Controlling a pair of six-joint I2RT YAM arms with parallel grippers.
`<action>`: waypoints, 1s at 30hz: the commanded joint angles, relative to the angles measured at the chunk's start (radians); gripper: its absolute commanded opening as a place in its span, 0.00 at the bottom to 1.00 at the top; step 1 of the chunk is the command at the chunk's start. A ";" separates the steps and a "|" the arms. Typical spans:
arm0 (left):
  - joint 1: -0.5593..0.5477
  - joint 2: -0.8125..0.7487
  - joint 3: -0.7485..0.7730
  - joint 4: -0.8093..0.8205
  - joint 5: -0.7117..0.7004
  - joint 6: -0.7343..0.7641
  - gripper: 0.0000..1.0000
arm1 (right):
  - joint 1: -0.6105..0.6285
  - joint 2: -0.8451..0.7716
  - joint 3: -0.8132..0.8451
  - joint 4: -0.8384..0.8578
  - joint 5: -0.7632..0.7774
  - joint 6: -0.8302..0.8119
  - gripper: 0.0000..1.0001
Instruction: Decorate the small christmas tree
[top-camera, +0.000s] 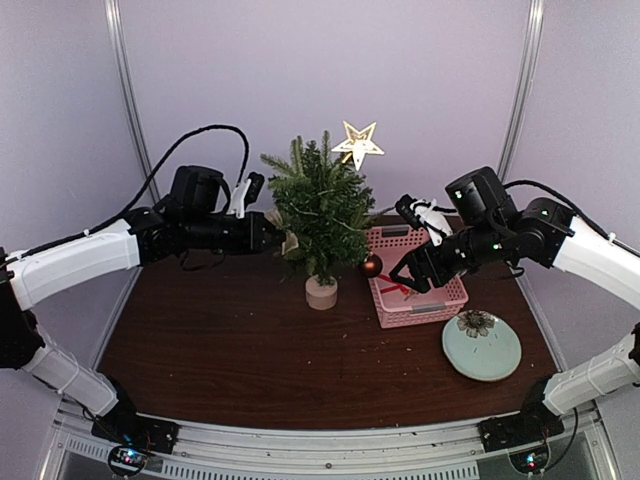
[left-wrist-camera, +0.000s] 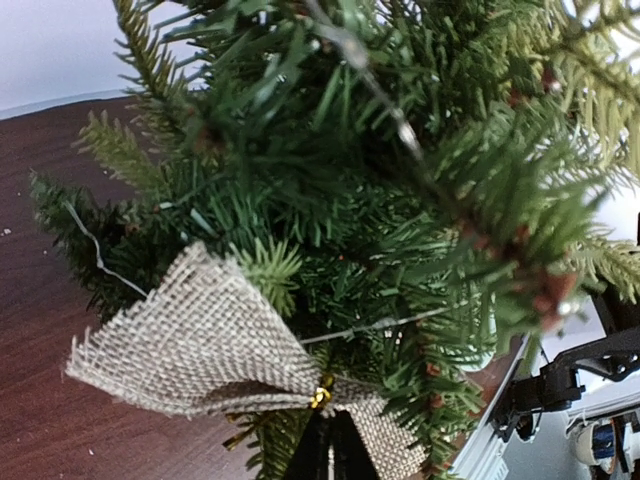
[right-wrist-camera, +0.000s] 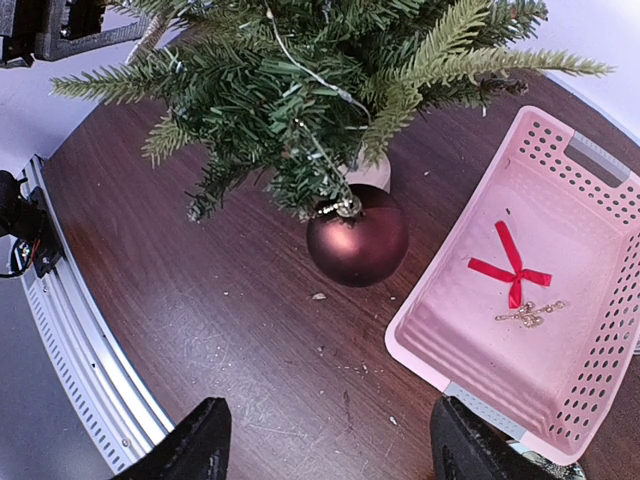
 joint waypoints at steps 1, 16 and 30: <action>0.005 -0.030 0.001 0.003 -0.030 -0.001 0.06 | -0.008 0.003 0.021 0.011 0.005 -0.004 0.71; 0.005 -0.187 -0.090 -0.134 -0.087 0.002 0.51 | -0.007 -0.003 0.021 0.020 -0.006 0.004 0.71; 0.029 -0.307 -0.223 -0.062 -0.139 -0.069 0.61 | -0.129 0.023 0.097 0.097 -0.098 0.033 0.77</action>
